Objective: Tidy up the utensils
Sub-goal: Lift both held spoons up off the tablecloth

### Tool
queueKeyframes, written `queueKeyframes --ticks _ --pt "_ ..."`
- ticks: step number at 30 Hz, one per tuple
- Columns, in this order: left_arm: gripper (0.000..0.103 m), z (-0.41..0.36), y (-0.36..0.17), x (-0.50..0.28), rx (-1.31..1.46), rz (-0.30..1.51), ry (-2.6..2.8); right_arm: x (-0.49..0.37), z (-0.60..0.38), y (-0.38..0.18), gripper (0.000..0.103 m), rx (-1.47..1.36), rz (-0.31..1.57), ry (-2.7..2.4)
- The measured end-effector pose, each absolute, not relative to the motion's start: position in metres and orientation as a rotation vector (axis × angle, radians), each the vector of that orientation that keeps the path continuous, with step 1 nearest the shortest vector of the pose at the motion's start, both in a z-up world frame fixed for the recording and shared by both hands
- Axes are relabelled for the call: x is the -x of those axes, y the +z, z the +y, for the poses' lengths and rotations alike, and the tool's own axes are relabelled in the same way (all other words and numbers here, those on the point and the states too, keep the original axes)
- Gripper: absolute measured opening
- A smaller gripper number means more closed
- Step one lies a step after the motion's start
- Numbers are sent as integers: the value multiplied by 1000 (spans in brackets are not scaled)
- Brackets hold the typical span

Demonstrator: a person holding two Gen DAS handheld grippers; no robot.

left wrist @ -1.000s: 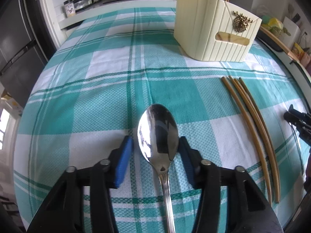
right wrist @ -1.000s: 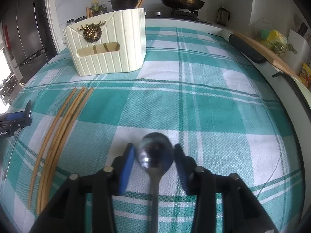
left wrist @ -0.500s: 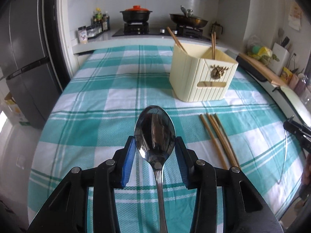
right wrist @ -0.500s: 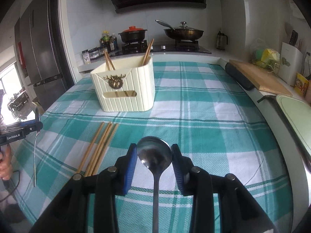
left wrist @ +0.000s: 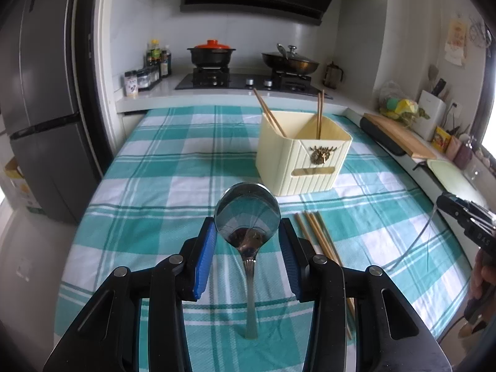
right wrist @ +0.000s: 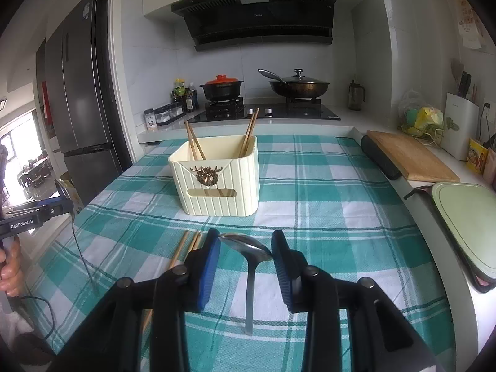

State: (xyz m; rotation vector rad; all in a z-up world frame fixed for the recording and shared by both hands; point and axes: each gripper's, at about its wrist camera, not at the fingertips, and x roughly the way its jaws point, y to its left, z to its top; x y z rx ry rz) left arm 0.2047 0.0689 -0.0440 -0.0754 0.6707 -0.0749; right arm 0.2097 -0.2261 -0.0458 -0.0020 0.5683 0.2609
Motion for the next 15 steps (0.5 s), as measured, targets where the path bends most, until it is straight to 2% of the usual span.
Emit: queueKeyframes --ticks 15 --pt "41 67 -41 -207 75 665 -80 -215 -226 -41 33 3 553 248"
